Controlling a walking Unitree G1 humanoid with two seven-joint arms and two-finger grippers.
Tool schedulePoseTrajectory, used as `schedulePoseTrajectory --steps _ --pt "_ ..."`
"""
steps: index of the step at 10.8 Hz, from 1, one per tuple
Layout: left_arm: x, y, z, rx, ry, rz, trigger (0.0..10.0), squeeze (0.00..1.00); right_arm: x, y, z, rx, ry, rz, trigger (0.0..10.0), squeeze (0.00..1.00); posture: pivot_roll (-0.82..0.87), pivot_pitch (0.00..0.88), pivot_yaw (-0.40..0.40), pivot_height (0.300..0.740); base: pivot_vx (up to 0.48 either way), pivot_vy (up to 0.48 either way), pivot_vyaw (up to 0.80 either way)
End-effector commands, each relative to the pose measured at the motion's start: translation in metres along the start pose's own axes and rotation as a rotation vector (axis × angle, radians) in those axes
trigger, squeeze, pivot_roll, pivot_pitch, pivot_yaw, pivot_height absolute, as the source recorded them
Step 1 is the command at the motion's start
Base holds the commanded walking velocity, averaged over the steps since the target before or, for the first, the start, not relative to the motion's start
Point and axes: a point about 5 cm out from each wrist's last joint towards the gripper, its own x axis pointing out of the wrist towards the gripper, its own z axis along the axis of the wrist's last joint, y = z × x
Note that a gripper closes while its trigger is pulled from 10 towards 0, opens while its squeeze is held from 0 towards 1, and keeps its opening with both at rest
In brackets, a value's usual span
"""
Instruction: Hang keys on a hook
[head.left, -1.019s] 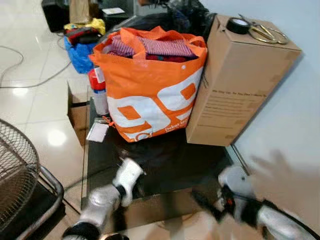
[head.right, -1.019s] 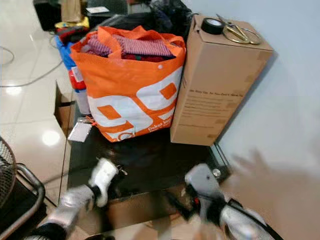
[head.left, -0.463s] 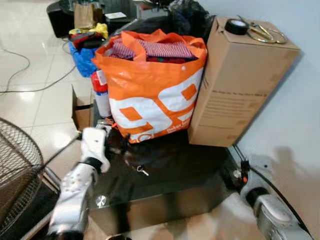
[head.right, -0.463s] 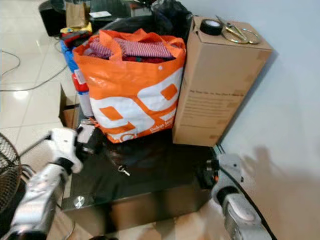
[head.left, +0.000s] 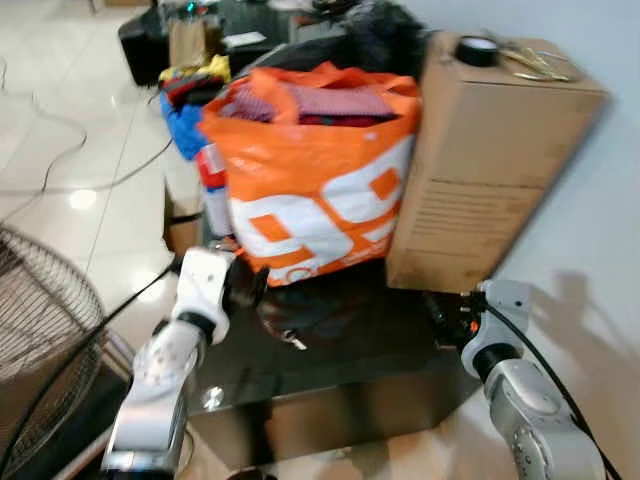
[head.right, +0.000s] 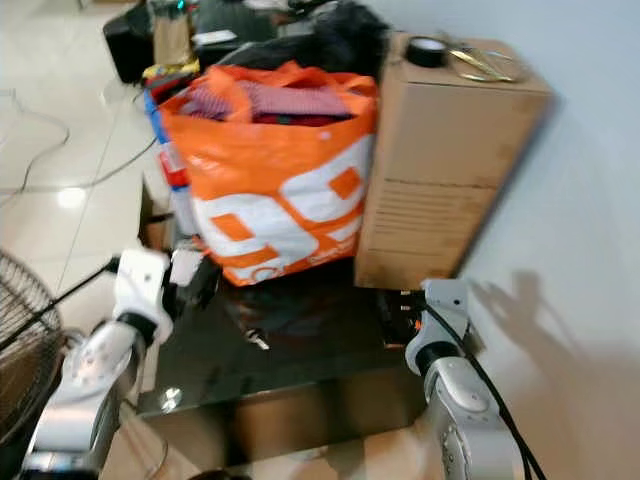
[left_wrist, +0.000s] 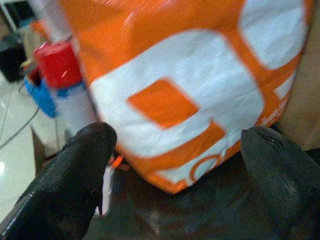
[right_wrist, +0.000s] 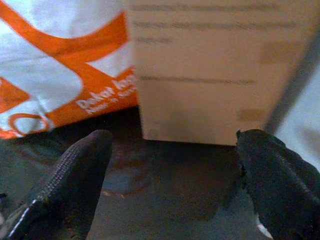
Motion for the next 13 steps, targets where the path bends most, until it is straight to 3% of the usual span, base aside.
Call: schedulePoseTrajectory --steps 1,3,6,10,13 --pt "0.003 -0.003 0.000 0.006 0.017 -0.018 10.0 0.00 0.002 -0.001 0.006 -0.031 -0.035 -0.005 10.0 0.00 -0.08 0.000 0.061 0.740 0.000 -0.371 0.00" --pt "0.005 -0.003 -0.001 0.010 0.023 -0.025 10.0 0.00 0.002 0.005 0.007 -0.059 -0.054 0.050 10.0 0.00 -0.09 0.000 0.072 0.740 0.000 -0.379 0.80" --pt "0.000 0.000 -0.001 0.015 0.010 -0.013 10.0 0.00 0.003 0.008 0.003 -0.107 -0.021 0.125 10.0 0.00 -0.05 0.000 0.040 0.740 0.000 0.000 0.00" --pt "-0.011 0.003 -0.005 -0.018 0.011 0.045 10.0 0.00 0.007 0.013 0.002 -0.074 -0.001 0.185 10.0 0.00 -0.01 0.000 -0.018 0.740 0.000 0.000 0.00" --pt "-0.012 0.003 -0.004 -0.015 0.005 0.043 10.0 0.00 0.009 0.011 0.002 -0.066 -0.013 0.161 10.0 0.00 0.01 0.000 -0.022 0.740 0.000 0.379 0.00"
